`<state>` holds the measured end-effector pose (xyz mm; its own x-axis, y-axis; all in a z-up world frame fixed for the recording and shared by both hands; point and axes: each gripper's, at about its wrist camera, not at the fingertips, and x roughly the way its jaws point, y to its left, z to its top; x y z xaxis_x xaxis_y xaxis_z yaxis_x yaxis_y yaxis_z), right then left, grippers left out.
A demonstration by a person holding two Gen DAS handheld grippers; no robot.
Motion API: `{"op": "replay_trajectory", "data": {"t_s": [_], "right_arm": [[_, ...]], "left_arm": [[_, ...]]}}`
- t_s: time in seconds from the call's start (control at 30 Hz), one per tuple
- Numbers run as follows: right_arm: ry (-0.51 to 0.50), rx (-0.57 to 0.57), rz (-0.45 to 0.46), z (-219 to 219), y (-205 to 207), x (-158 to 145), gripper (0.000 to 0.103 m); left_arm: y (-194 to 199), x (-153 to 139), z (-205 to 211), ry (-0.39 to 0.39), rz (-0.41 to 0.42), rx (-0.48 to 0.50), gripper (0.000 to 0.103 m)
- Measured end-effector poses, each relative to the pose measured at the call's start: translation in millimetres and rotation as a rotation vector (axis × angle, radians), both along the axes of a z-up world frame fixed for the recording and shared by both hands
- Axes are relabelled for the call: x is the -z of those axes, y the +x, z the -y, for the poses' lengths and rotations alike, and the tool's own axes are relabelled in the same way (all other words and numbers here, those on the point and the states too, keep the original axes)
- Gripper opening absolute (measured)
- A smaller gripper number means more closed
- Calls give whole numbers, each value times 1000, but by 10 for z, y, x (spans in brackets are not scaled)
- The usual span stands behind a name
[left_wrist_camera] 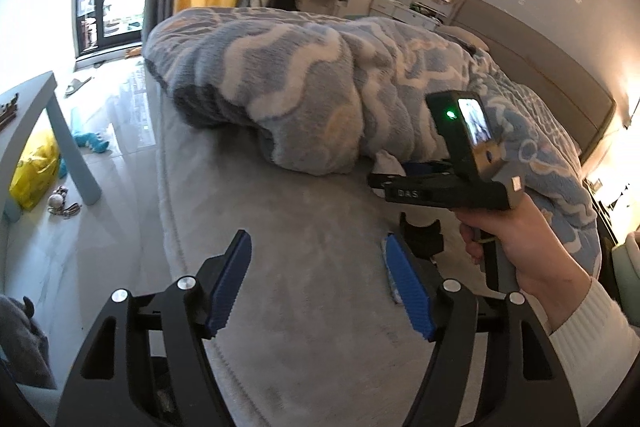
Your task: Collect trash
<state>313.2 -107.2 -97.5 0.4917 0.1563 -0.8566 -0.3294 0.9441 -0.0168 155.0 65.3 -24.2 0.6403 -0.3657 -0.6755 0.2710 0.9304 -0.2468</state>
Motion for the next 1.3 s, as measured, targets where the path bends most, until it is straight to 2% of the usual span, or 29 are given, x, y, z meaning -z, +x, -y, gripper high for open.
{"op": "replay_trajectory", "data": {"t_s": [0.13, 0.3, 0.53, 0.83, 0.97, 1.1, 1.3], "right_arm": [[27, -9, -4, 2, 14, -3, 45], [74, -36, -5, 105, -14, -184, 45], [120, -71, 6, 291, -116, -361, 45], [195, -101, 34, 640, -104, -602, 45], [215, -87, 52, 904, -207, -684, 45], [226, -71, 59, 866, -281, -661, 45], [226, -64, 62, 914, -325, -650, 45]], "left_arm": [[35, 67, 166, 18, -14, 48, 66], [112, 177, 305, 3, -43, 74, 58], [195, 245, 622, 30, -30, 123, 45], [334, 407, 829, 18, -61, 120, 31], [373, 445, 884, 17, -71, 119, 31], [459, 480, 974, 10, -84, 124, 30], [514, 539, 973, -22, -113, 113, 19]]}}
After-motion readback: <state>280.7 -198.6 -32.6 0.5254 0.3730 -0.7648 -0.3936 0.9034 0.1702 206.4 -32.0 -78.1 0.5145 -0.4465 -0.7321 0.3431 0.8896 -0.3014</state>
